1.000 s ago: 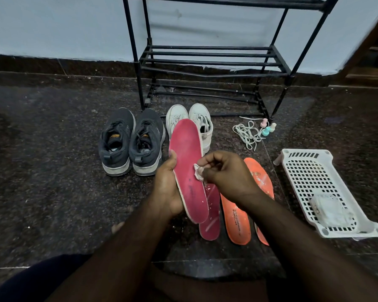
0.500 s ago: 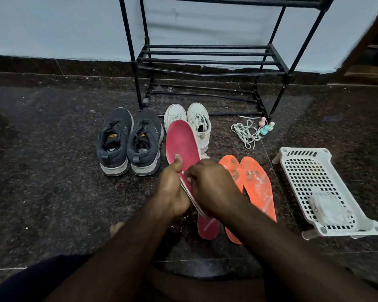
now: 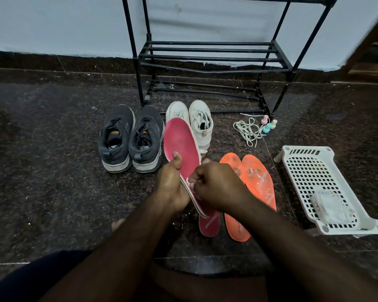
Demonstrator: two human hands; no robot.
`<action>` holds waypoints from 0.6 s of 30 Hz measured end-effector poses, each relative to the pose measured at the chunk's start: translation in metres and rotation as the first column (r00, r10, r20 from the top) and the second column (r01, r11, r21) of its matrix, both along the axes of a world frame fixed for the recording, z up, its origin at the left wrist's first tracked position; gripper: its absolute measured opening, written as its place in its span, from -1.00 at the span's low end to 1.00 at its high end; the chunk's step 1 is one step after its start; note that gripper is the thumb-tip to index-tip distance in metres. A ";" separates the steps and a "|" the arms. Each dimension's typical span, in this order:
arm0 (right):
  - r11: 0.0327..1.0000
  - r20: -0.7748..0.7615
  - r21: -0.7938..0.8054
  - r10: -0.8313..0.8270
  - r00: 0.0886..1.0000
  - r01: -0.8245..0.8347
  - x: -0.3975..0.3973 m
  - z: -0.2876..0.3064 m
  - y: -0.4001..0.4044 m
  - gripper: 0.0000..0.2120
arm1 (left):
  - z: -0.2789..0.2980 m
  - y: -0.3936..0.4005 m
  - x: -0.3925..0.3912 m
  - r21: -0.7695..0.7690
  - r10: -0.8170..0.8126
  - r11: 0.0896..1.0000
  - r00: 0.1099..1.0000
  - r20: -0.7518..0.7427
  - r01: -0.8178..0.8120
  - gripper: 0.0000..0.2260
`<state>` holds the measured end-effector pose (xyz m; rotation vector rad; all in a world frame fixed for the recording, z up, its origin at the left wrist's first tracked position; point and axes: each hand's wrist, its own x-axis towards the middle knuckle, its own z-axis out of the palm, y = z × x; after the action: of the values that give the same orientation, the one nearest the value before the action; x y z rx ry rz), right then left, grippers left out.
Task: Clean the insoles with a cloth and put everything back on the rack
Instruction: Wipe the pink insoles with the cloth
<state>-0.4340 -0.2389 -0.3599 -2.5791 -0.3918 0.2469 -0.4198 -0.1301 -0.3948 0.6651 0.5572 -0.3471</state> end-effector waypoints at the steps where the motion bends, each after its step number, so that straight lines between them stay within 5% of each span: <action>1: 0.999 -0.030 0.036 -0.001 1.000 0.002 -0.001 0.002 -0.001 -0.88 | 0.002 0.002 0.001 -0.013 -0.002 1.000 1.000 0.005 0.002 -0.45; 6: 0.994 0.183 0.061 -0.102 0.978 0.092 0.006 -0.005 0.002 -0.84 | 0.003 -0.002 -0.003 0.032 -0.005 0.999 1.000 0.017 0.005 -0.54; 10: 0.999 0.037 -0.040 0.023 0.999 -0.022 -0.002 -0.003 0.001 -0.83 | 0.004 0.000 -0.001 0.024 0.015 1.000 1.000 -0.018 -0.014 -0.52; 13: 0.998 -0.054 0.060 0.004 0.999 -0.001 -0.005 0.001 -0.002 -0.86 | 0.003 0.004 0.003 0.014 0.033 0.999 0.999 -0.011 -0.033 -0.51; 18: 0.998 0.242 0.011 -0.066 0.968 0.065 0.007 -0.006 0.001 -0.71 | -0.001 -0.005 -0.004 0.057 -0.025 0.998 1.000 0.019 0.024 -0.58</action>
<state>-0.4266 -0.2381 -0.3657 -2.6213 -0.3920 -0.0939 -0.4234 -0.1350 -0.3960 0.7299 0.5423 -0.3490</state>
